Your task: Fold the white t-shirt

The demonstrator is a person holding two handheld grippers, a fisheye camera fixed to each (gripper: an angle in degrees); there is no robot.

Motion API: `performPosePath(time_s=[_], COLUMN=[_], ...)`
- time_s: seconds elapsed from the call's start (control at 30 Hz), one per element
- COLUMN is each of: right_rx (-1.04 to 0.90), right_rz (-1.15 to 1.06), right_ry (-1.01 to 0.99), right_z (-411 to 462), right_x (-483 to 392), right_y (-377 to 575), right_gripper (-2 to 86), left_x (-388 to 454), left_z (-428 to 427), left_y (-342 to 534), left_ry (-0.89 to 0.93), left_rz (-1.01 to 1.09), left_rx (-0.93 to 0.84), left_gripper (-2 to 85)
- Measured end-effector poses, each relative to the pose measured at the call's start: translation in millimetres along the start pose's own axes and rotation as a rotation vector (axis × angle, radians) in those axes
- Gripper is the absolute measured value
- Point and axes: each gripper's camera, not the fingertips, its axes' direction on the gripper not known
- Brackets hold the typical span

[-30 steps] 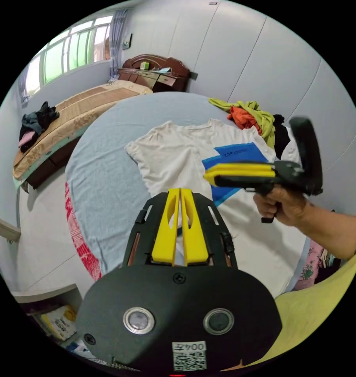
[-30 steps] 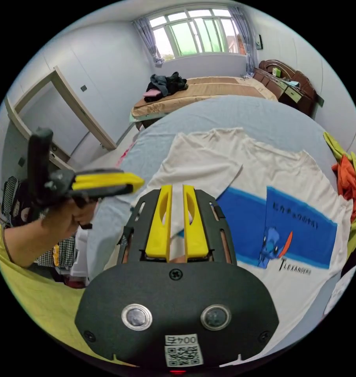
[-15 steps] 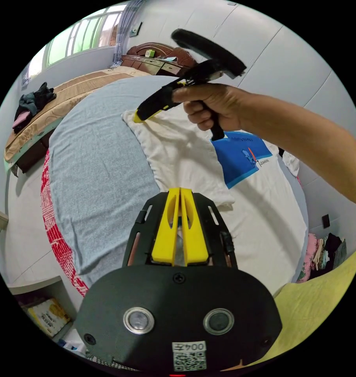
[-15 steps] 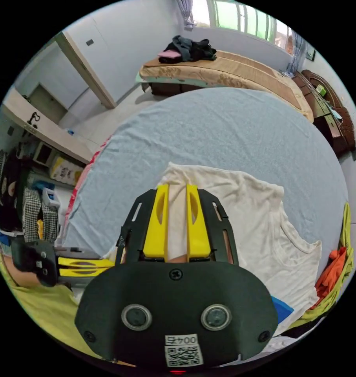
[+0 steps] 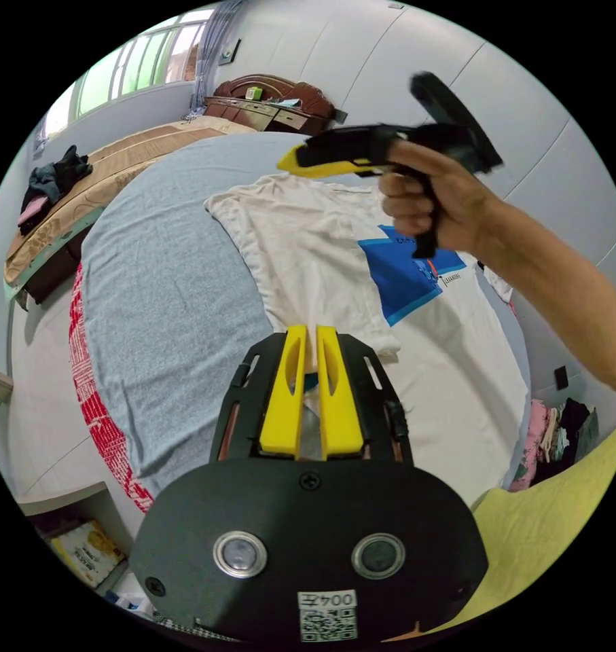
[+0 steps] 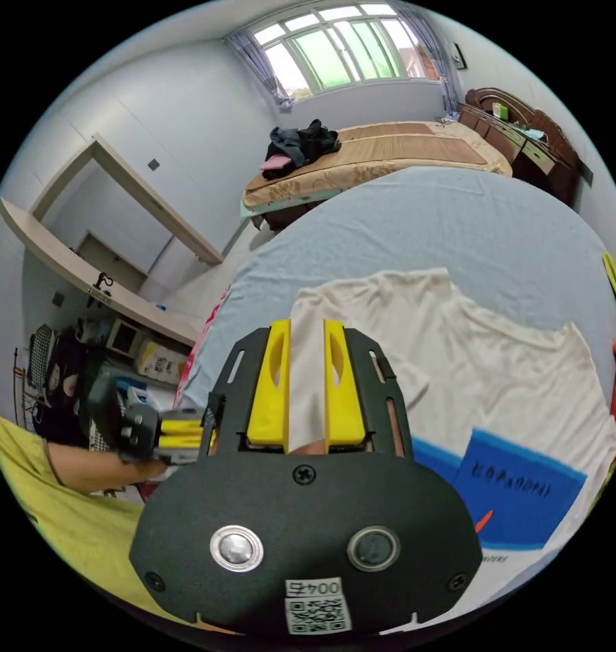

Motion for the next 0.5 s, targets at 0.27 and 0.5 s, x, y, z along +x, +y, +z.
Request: performPosePath(time_s=[0.27, 0.5], right_rx=[-0.158, -0.121], right_rz=[-0.099, -0.097], right_ry=[0.117, 0.176], right_z=[-17, -91], right_x=[-67, -82], right_y=[123, 146], right_gripper=[7.4, 6.3], left_x=[28, 47], left_z=[-1, -1], left_y=[11, 12], left_ry=[-0.115, -0.142], left_rz=[0.044, 0.011], left_rx=[-0.049, -0.063], left_gripper=[5.6, 5.1])
